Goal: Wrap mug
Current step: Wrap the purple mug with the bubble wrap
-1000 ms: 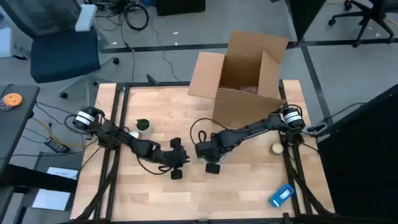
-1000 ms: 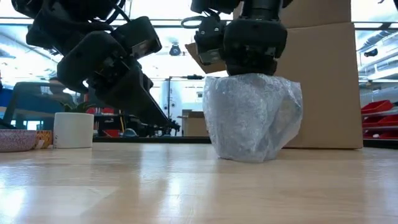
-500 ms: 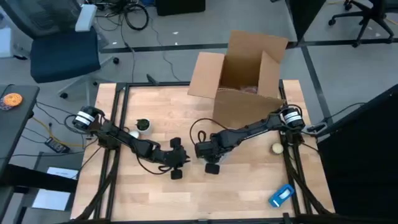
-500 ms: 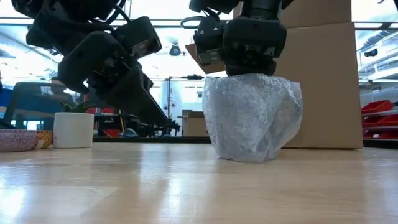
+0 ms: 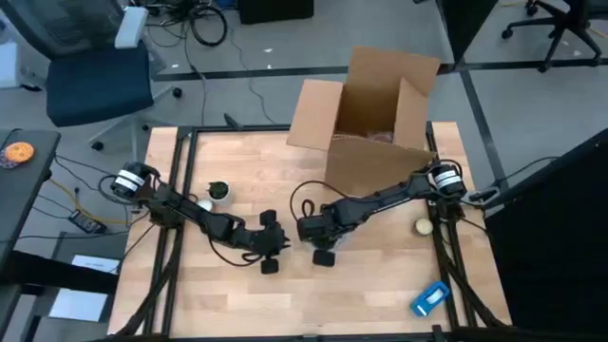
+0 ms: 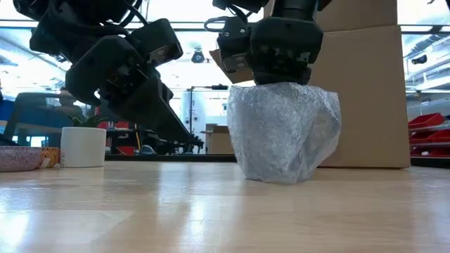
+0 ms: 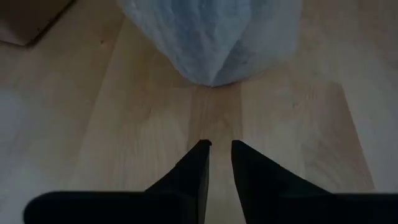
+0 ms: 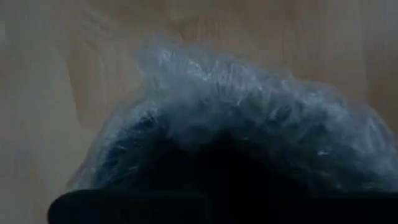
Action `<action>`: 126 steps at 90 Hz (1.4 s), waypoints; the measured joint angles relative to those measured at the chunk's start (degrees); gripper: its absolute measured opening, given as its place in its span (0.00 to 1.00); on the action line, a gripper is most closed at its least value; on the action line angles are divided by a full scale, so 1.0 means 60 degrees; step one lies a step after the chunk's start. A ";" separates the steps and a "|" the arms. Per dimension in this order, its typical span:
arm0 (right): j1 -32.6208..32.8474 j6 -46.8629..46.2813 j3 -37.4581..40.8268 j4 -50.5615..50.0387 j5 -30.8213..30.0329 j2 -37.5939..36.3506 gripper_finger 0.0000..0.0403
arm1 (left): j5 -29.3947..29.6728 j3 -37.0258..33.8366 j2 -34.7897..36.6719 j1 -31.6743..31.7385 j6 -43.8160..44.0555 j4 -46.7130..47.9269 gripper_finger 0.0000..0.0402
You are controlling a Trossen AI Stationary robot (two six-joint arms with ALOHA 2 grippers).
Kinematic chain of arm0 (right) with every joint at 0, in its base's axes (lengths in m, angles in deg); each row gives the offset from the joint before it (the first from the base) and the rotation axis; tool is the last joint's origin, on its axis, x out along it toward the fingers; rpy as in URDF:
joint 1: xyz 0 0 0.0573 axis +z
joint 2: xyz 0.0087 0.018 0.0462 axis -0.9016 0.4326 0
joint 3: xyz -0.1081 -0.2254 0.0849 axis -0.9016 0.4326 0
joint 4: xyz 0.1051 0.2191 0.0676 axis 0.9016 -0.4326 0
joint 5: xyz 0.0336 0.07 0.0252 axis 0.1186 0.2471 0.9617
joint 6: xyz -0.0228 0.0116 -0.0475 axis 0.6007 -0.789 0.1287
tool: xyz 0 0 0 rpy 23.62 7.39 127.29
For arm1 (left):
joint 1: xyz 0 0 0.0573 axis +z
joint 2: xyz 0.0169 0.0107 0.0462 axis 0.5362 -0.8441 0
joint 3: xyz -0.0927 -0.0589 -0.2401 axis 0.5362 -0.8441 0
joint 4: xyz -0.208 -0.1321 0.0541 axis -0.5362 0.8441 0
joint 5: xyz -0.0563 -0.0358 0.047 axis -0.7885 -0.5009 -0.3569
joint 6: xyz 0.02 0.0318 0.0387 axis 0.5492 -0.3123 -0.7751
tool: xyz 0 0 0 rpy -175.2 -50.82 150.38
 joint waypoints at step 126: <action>-0.0029 0.4956 -0.0029 -0.0426 -0.1071 0.0044 0.00 | 0.0484 0.0004 0.0000 -0.0015 -0.0510 -0.0259 0.13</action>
